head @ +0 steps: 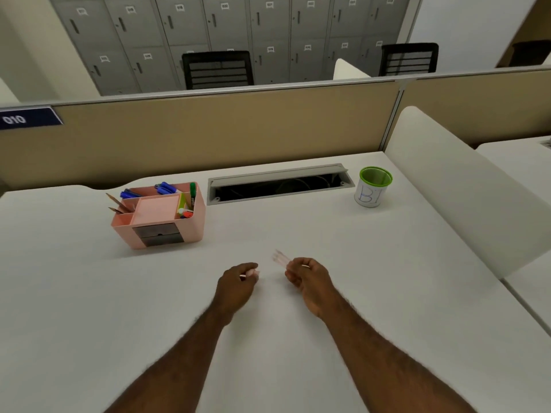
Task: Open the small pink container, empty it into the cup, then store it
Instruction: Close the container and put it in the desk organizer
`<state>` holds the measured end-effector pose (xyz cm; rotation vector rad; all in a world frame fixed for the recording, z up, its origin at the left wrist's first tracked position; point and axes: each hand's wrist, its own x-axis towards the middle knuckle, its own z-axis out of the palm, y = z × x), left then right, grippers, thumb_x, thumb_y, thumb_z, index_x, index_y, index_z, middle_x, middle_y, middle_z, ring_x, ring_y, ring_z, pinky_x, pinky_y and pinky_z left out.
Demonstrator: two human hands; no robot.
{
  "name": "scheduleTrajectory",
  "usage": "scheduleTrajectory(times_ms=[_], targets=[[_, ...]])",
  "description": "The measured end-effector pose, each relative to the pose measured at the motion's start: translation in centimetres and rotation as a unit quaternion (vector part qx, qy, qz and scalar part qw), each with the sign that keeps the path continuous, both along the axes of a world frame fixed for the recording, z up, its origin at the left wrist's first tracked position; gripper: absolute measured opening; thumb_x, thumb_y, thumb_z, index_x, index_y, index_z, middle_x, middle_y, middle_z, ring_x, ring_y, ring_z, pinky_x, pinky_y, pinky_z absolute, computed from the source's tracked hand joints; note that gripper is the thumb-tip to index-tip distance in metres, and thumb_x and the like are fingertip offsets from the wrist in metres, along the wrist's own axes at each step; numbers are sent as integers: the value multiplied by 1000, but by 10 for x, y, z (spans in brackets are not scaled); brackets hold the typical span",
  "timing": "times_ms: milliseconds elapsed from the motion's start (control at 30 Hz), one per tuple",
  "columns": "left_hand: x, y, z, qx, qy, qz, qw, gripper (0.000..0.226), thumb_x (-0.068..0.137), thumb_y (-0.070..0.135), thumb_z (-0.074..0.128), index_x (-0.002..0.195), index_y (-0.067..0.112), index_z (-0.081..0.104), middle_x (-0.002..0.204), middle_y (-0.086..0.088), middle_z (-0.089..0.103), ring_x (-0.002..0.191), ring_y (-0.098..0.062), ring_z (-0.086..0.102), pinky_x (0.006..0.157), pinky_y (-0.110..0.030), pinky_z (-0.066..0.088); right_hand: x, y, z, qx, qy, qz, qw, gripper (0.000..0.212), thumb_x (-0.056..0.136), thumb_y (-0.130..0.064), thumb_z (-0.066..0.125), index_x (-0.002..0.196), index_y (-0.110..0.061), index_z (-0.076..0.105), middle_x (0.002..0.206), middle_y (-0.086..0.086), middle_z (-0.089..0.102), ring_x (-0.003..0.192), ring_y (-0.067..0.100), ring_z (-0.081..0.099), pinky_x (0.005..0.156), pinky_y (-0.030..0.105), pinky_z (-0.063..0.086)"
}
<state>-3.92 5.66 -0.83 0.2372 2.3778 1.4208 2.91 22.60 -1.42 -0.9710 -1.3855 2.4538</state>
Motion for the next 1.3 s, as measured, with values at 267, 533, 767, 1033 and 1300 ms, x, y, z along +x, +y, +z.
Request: scheduleTrajectory(times_ms=[267, 533, 767, 1033, 1300], targets=[[5, -25, 19, 112, -54, 46, 991, 29, 85, 21, 70, 113, 18, 67, 108, -6, 69, 97, -22, 63, 78, -27, 47, 17, -34, -1, 126, 9, 100, 987, 14, 86, -5, 67, 100, -4, 62, 87, 11, 67, 72, 18, 65, 79, 32, 56], [8, -37, 18, 132, -76, 40, 987, 30, 90, 11, 61, 119, 14, 66, 120, -8, 67, 111, -24, 62, 103, -39, 47, 18, -45, 6, 173, 22, 125, 977, 13, 83, -9, 70, 95, -13, 66, 85, 6, 69, 78, 19, 66, 90, 45, 54], [7, -42, 19, 138, -79, 24, 987, 35, 88, 16, 66, 122, 10, 64, 113, -4, 70, 103, -22, 66, 93, -30, 48, 15, -47, 13, 216, 36, 142, 965, 16, 83, -10, 72, 96, -16, 66, 90, 3, 71, 83, 14, 65, 78, 28, 52], [0, -44, 24, 170, -101, 14, 980, 33, 87, 12, 66, 120, 8, 65, 117, -9, 69, 105, -21, 65, 107, -39, 44, 10, -51, 15, 135, 33, 118, 983, 10, 86, -12, 70, 94, -7, 67, 84, 10, 73, 74, 19, 73, 84, 34, 57], [3, -44, 27, 156, -91, -1, 984, 29, 84, 14, 70, 113, 21, 70, 108, 1, 74, 97, -12, 69, 105, -37, 45, 10, -49, 24, 30, 6, 125, 992, 28, 92, -19, 65, 97, 8, 66, 80, 18, 70, 66, 20, 66, 66, 25, 58]])
